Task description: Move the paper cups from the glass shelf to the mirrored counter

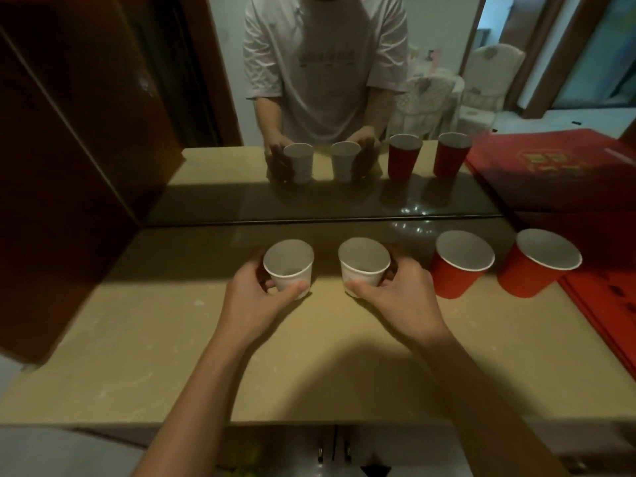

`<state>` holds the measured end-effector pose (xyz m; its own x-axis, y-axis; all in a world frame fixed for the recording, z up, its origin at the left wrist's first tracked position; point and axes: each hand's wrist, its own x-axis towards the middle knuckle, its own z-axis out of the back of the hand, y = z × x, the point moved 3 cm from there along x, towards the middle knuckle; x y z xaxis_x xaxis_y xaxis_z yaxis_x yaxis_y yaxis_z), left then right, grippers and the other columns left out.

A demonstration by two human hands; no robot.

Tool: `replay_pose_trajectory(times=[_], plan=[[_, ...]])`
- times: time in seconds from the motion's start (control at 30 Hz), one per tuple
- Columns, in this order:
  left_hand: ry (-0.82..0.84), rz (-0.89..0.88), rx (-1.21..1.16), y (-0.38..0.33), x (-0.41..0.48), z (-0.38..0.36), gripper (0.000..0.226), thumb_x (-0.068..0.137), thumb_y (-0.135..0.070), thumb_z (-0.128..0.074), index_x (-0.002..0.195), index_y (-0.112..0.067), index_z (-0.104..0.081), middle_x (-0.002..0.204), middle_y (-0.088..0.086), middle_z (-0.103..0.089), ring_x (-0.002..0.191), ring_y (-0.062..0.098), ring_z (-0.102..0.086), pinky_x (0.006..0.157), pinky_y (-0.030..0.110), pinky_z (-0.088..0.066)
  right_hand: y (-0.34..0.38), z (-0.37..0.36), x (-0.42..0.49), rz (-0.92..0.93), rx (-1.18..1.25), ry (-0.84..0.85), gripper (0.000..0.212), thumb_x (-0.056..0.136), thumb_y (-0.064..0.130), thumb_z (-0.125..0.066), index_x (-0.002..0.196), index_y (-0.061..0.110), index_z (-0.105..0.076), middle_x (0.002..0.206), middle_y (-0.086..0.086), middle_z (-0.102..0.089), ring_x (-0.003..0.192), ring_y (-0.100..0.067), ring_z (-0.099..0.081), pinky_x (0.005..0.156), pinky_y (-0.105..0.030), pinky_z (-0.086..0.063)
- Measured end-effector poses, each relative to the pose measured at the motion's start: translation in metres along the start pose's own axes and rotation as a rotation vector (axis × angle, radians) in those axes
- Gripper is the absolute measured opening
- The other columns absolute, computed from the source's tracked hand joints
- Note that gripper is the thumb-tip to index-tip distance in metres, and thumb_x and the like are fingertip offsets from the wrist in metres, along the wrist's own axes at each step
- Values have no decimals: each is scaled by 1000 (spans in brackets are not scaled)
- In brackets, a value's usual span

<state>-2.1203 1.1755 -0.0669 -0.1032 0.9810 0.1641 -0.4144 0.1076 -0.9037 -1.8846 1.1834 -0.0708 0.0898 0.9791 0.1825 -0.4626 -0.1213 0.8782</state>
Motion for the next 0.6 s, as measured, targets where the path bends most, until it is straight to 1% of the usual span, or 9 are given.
replay_pose_trajectory(times=[0.1,0.17,0.23,0.27,0.3,0.37,0.4,0.5,0.6], plan=[[6,-33,60,2,2,1,64,63,-34,-85,121,-24,-60,107,-15,-69,94,-4,-65,75,10,-49,-2,-1,0,8,-26,-10,46,54,52,-84,92,45,-60,95,21,-70,88,6,-65,79,-32,-57],[15,-39,130,1,2,2,61,61,-44,-83,116,-31,-58,101,-23,-66,91,-12,-61,69,3,-44,-3,-2,0,-1,-46,-4,53,55,52,-84,101,37,-62,97,18,-70,89,5,-65,79,-32,-57],[4,-38,222,0,1,5,58,58,-53,-79,109,-37,-56,95,-28,-61,88,-14,-59,64,2,-42,-1,0,-2,-5,-94,0,62,56,52,-84,109,27,-62,100,13,-70,92,0,-65,80,-33,-56],[-1,-34,292,0,0,6,57,56,-59,-76,105,-37,-56,93,-26,-62,86,-9,-60,63,6,-44,0,2,-5,1,-145,-1,64,57,53,-82,111,25,-62,102,11,-68,93,-3,-63,81,-34,-55],[3,-21,386,1,-1,8,59,56,-64,-73,103,-34,-56,92,-19,-63,85,-1,-60,66,16,-48,2,6,-8,11,-207,-1,65,59,54,-80,113,24,-60,103,8,-66,94,-6,-61,81,-35,-54],[33,8,609,2,-6,13,67,59,-74,-66,105,-26,-55,100,-5,-62,95,15,-57,77,35,-52,5,15,-18,46,-328,1,61,66,56,-74,116,24,-57,105,8,-60,94,-7,-57,80,-35,-53],[39,-7,702,3,-10,16,70,64,-76,-61,111,-24,-54,107,-1,-61,101,20,-54,82,40,-51,6,19,-24,74,-376,-3,58,70,56,-71,117,25,-56,106,9,-57,94,-6,-55,79,-33,-53],[6,-126,869,3,-25,27,73,77,-74,-46,128,-23,-50,122,4,-60,111,24,-51,91,40,-44,8,29,-43,158,-519,-10,55,80,56,-60,127,28,-51,113,11,-54,97,-4,-51,78,-26,-47],[-3,-158,907,0,-41,33,69,82,-70,-41,132,-24,-51,129,4,-58,118,24,-50,93,42,-43,11,33,-55,218,-667,8,51,84,57,-53,127,28,-52,118,10,-54,104,-7,-47,79,-25,-42]])
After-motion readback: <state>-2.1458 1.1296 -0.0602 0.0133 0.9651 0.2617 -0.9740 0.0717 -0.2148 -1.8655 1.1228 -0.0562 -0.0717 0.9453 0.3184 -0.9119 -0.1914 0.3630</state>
